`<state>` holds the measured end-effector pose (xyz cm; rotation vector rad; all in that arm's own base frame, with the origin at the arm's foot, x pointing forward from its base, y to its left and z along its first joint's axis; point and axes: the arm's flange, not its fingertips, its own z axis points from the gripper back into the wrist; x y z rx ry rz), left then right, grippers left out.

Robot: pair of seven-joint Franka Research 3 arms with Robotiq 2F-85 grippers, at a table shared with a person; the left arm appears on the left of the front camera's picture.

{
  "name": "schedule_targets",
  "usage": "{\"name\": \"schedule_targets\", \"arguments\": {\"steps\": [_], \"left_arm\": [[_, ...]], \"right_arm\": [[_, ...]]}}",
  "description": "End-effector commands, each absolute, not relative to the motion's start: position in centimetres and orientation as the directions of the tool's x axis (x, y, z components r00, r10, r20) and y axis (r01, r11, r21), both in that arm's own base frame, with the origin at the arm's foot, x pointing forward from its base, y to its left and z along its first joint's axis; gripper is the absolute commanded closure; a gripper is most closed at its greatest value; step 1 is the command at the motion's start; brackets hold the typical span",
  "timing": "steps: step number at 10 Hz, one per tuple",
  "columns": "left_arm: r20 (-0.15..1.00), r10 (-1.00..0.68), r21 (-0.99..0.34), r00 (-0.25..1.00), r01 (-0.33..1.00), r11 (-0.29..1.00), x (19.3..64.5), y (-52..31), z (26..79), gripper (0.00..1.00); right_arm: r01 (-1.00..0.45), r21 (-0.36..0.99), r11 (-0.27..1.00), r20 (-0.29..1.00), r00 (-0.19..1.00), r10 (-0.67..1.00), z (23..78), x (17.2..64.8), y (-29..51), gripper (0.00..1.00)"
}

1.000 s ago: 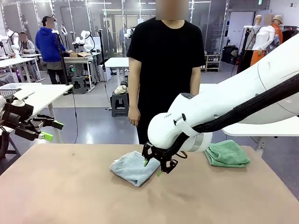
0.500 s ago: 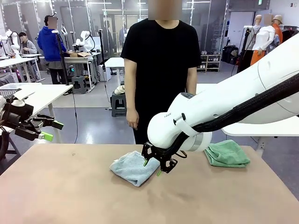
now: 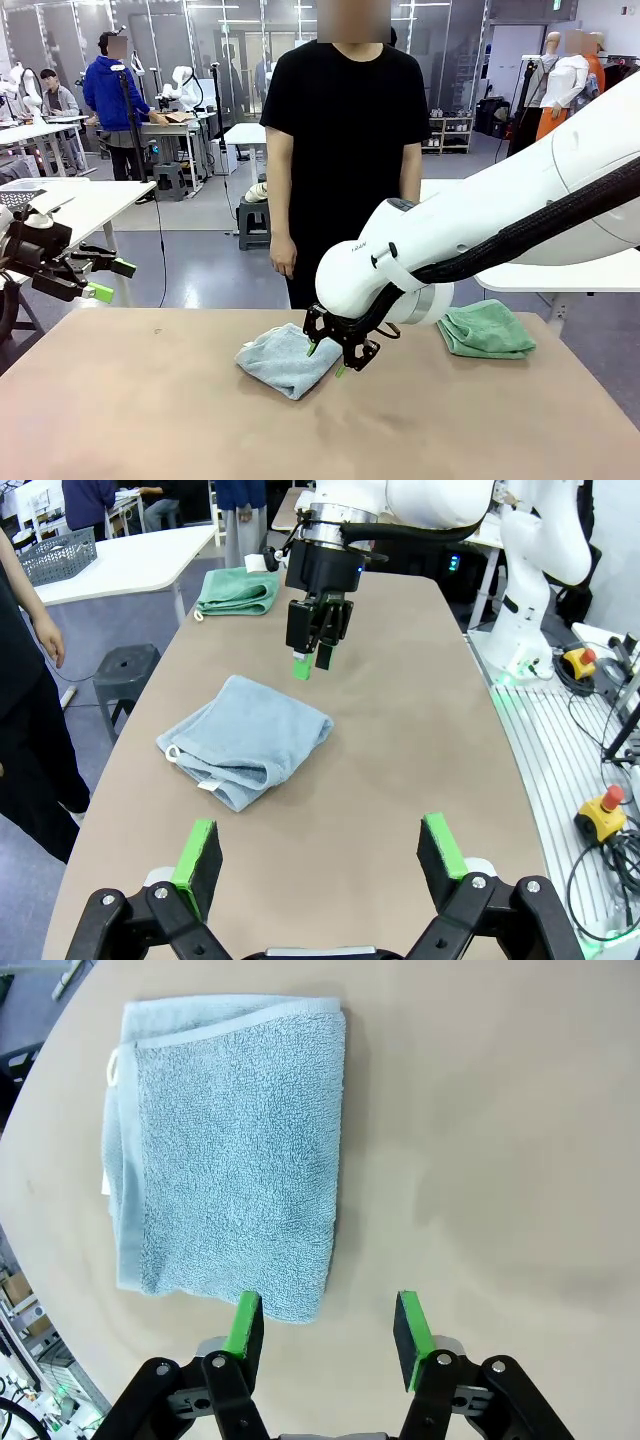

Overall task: Fold the towels and place them in the basket.
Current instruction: Stack the folded Towel with hook on the right side of the table.

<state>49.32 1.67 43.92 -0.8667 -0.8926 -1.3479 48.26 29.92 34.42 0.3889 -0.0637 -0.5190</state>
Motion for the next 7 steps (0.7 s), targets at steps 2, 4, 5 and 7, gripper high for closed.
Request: {"name": "schedule_targets", "arguments": {"steps": [2, 4, 5, 7], "left_arm": [[0.906, -0.422, -0.001, 0.019, 0.999, 0.041, 49.3, 1.7, 44.0, 0.00], [0.906, -0.422, -0.001, 0.019, 0.999, 0.041, 49.3, 1.7, 44.0, 0.00], [0.906, -0.422, -0.001, 0.019, 0.999, 0.041, 49.3, 1.7, 44.0, 0.00], [0.906, -0.422, -0.001, 0.019, 0.999, 0.041, 49.3, 1.7, 44.0, 0.00]], "right_arm": [[0.471, 0.378, 0.797, -0.038, 0.868, -0.495, 34.4, 48.3, 29.9, 0.33], [0.480, 0.398, 0.782, -0.005, 0.854, -0.521, 34.4, 48.1, 30.2, 0.33], [0.495, 0.410, 0.766, 0.005, 0.839, -0.544, 34.2, 48.3, 30.2, 0.33], [0.514, 0.416, 0.750, 0.020, 0.819, -0.573, 33.4, 48.6, 30.4, 0.33]]}}
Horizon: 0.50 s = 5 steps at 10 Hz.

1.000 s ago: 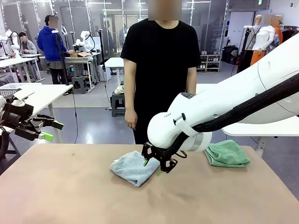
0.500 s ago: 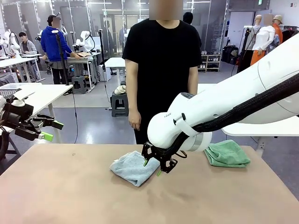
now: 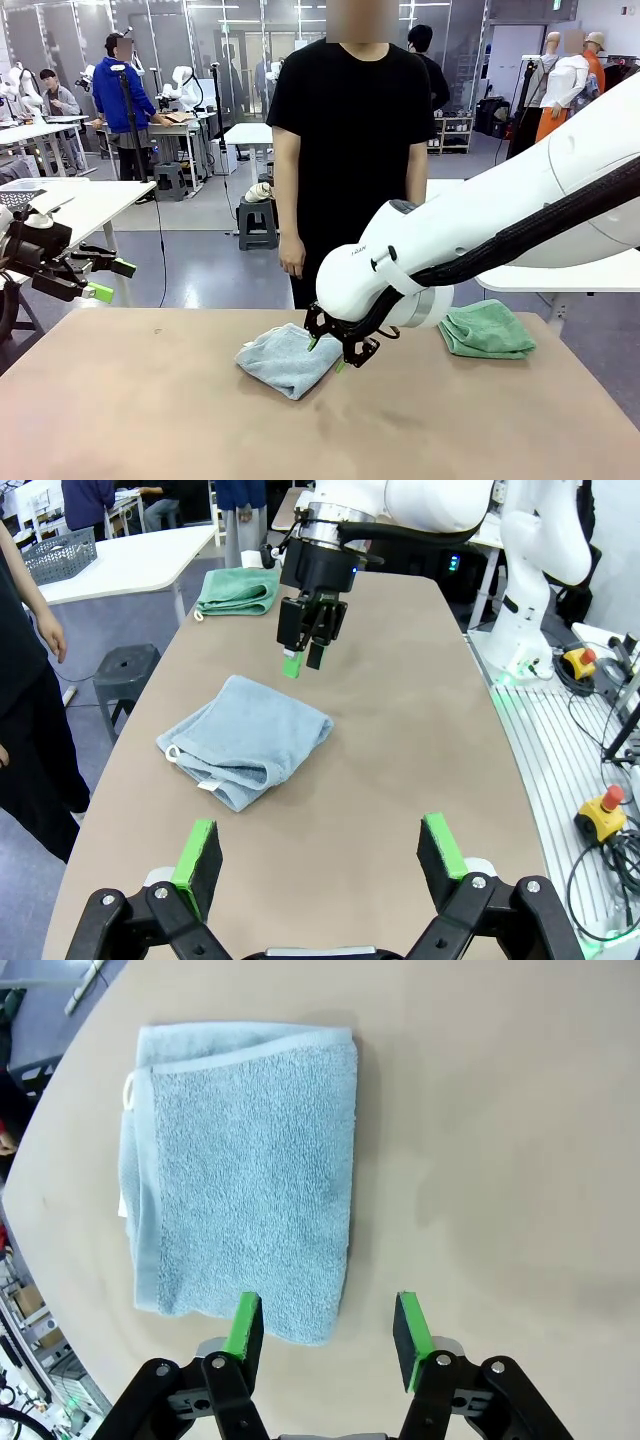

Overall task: Fold the towels and place them in the basket.
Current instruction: Stack the folded Towel with hook on the right side of the table.

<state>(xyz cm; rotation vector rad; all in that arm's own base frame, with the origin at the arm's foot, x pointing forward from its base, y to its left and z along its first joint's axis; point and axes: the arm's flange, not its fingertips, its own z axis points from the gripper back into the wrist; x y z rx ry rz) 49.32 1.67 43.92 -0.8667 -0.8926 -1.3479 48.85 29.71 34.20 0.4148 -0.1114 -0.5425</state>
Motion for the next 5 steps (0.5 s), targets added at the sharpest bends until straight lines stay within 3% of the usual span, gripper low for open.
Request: {"name": "schedule_targets", "arguments": {"steps": [1, 5], "left_arm": [[0.906, -0.422, -0.001, 0.019, 0.999, 0.041, 49.3, 1.7, 44.0, 0.00], [0.906, -0.422, -0.001, 0.019, 0.999, 0.041, 49.3, 1.7, 44.0, 0.00]], "right_arm": [[0.520, 0.417, 0.745, 0.031, 0.811, -0.584, 32.9, 48.8, 30.5, 0.33], [0.511, 0.423, 0.748, 0.103, 0.793, -0.600, 31.3, 49.1, 31.1, 0.33]]}}
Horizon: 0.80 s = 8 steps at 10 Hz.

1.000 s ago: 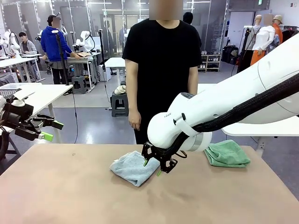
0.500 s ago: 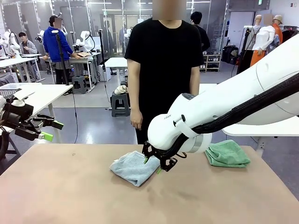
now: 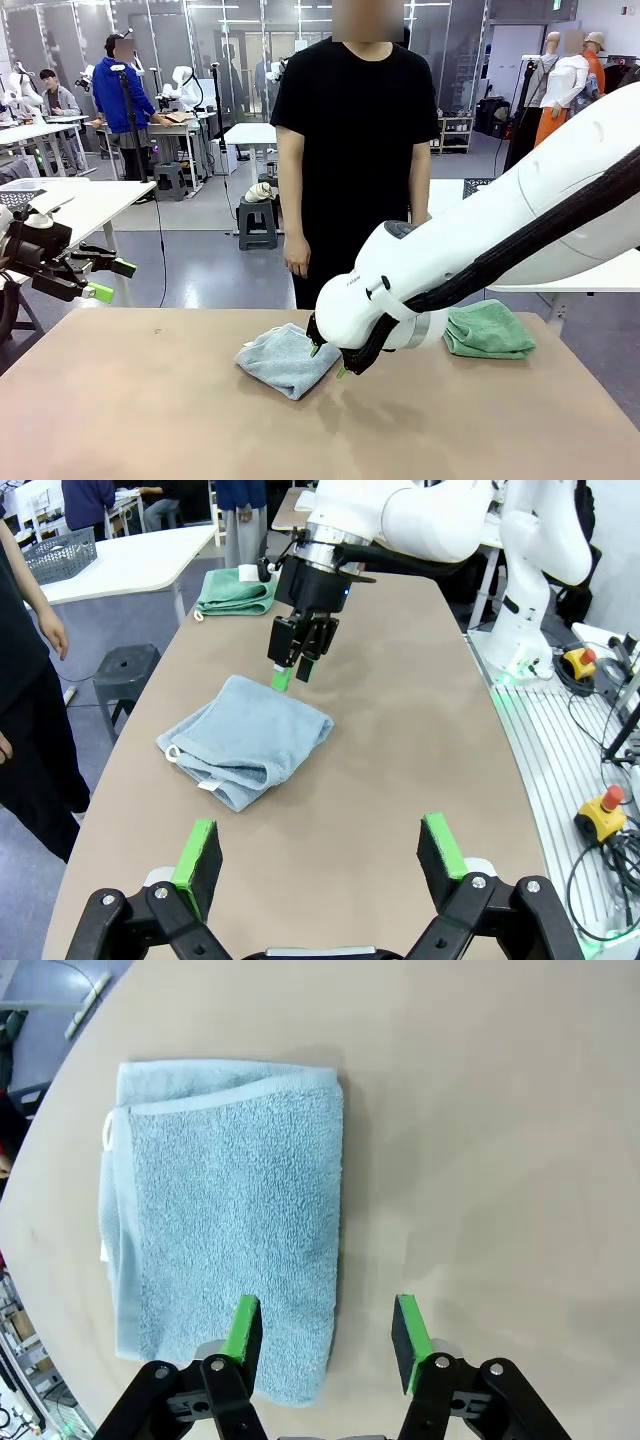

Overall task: Fold the towels and place them in the basket.
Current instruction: Stack the folded Towel with hook on the right side of the table.

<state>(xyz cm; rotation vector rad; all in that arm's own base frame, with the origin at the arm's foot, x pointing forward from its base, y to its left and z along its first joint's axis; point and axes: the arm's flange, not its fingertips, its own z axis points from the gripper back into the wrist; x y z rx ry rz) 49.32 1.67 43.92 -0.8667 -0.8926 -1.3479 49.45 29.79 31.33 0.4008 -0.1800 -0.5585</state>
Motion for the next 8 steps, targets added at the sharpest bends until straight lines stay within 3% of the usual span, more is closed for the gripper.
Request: {"name": "schedule_targets", "arguments": {"steps": [1, 8], "left_arm": [[0.906, -0.422, -0.001, 0.019, 0.999, 0.041, 49.3, 1.7, 44.0, 0.00], [0.906, -0.422, -0.001, 0.019, 0.999, 0.041, 49.3, 1.7, 44.0, 0.00]], "right_arm": [[0.508, 0.425, 0.749, 0.109, 0.792, -0.600, 31.1, 49.2, 31.2, 0.33], [0.501, 0.483, 0.718, 0.151, 0.760, -0.632, 30.0, 49.8, 32.0, 0.33]]}}
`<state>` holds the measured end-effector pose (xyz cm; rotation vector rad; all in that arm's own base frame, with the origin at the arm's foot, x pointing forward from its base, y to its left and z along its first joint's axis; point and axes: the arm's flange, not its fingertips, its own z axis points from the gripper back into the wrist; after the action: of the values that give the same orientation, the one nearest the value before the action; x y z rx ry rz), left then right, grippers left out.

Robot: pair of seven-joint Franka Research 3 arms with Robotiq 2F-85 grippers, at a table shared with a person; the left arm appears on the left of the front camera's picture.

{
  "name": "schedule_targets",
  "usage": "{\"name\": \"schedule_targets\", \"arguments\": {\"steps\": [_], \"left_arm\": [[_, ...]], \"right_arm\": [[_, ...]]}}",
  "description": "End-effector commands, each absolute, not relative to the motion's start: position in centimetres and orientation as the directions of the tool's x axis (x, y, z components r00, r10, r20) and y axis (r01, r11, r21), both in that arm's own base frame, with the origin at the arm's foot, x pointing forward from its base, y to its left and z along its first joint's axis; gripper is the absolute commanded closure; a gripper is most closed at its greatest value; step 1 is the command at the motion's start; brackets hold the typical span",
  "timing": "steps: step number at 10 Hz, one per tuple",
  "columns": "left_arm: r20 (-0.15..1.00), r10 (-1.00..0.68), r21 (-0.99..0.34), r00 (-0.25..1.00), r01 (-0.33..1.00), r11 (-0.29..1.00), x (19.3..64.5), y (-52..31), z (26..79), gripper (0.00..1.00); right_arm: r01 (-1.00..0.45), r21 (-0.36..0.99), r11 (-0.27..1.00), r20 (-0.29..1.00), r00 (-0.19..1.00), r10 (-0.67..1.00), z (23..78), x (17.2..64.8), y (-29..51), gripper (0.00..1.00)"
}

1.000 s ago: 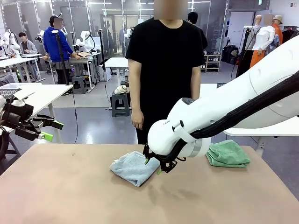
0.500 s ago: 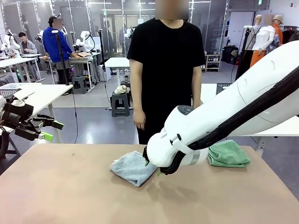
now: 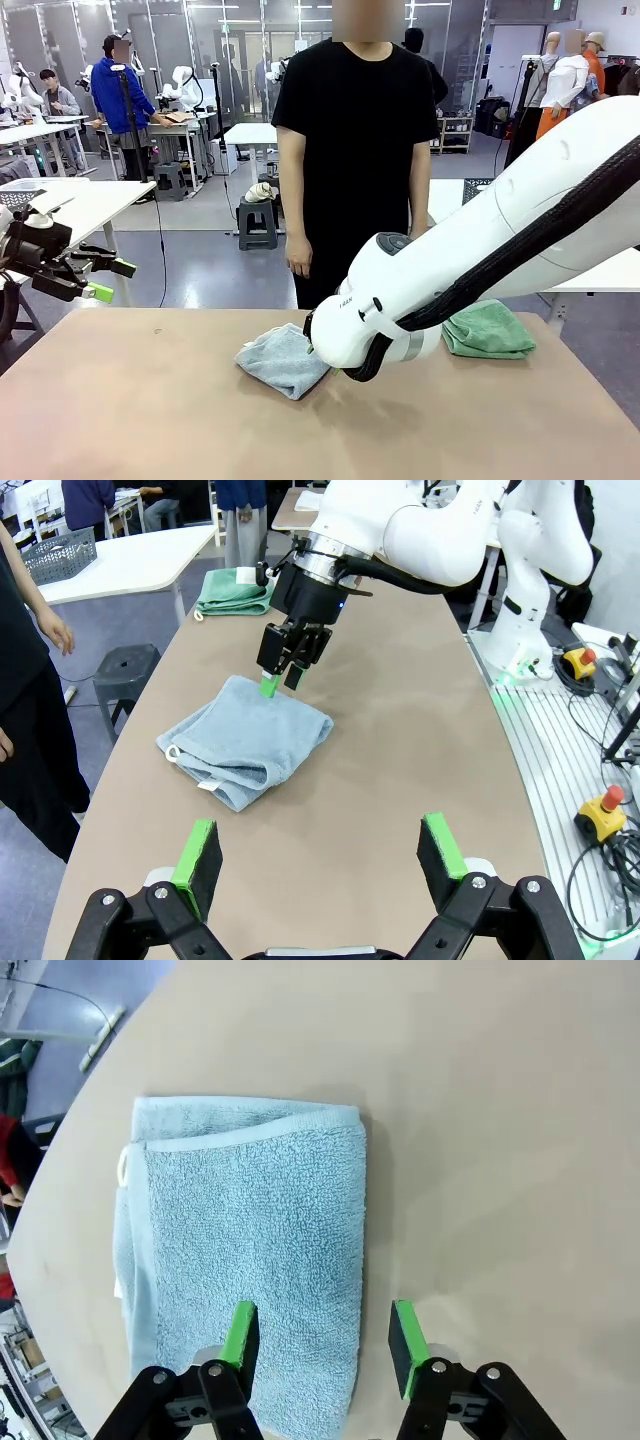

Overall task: Fold the towels and place them in the basket.
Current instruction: Stack the folded Towel with hook on the right side of the table.

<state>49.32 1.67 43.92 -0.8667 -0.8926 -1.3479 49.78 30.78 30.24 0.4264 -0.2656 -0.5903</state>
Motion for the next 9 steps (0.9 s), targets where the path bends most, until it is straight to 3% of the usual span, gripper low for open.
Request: {"name": "schedule_targets", "arguments": {"steps": [1, 2, 3, 4, 5, 7, 9], "left_arm": [[0.906, -0.422, -0.001, 0.019, 0.999, 0.041, 49.27, 1.69, 44.00, 0.00], [0.906, -0.422, -0.001, 0.019, 0.999, 0.041, 49.27, 1.69, 44.00, 0.00], [0.906, -0.422, -0.001, 0.019, 0.999, 0.041, 49.27, 1.69, 44.00, 0.00], [0.906, -0.422, -0.001, 0.019, 0.999, 0.041, 49.27, 1.69, 44.00, 0.00], [0.906, -0.422, -0.001, 0.019, 0.999, 0.041, 49.27, 1.69, 44.00, 0.00], [0.906, -0.422, -0.001, 0.019, 0.999, 0.041, 49.27, 1.69, 44.00, 0.00], [0.906, -0.422, -0.001, 0.019, 0.999, 0.041, 49.27, 1.69, 44.00, 0.00]], "right_arm": [[0.493, 0.483, 0.723, 0.159, 0.763, -0.626, 29.86, 49.88, 32.07, 0.49], [0.495, 0.481, 0.724, 0.158, 0.763, -0.627, 29.75, 50.03, 32.04, 0.53], [0.498, 0.480, 0.723, 0.158, 0.761, -0.629, 29.66, 50.14, 31.99, 0.69], [0.499, 0.482, 0.720, 0.159, 0.758, -0.632, 29.56, 50.21, 31.97, 0.72], [0.499, 0.483, 0.719, 0.161, 0.757, -0.633, 29.53, 50.26, 31.97, 0.88], [0.495, 0.484, 0.722, 0.168, 0.757, -0.632, 29.44, 50.31, 31.98, 1.00], [0.480, 0.478, 0.736, 0.173, 0.770, -0.614, 29.36, 50.29, 32.04, 1.00]]}}
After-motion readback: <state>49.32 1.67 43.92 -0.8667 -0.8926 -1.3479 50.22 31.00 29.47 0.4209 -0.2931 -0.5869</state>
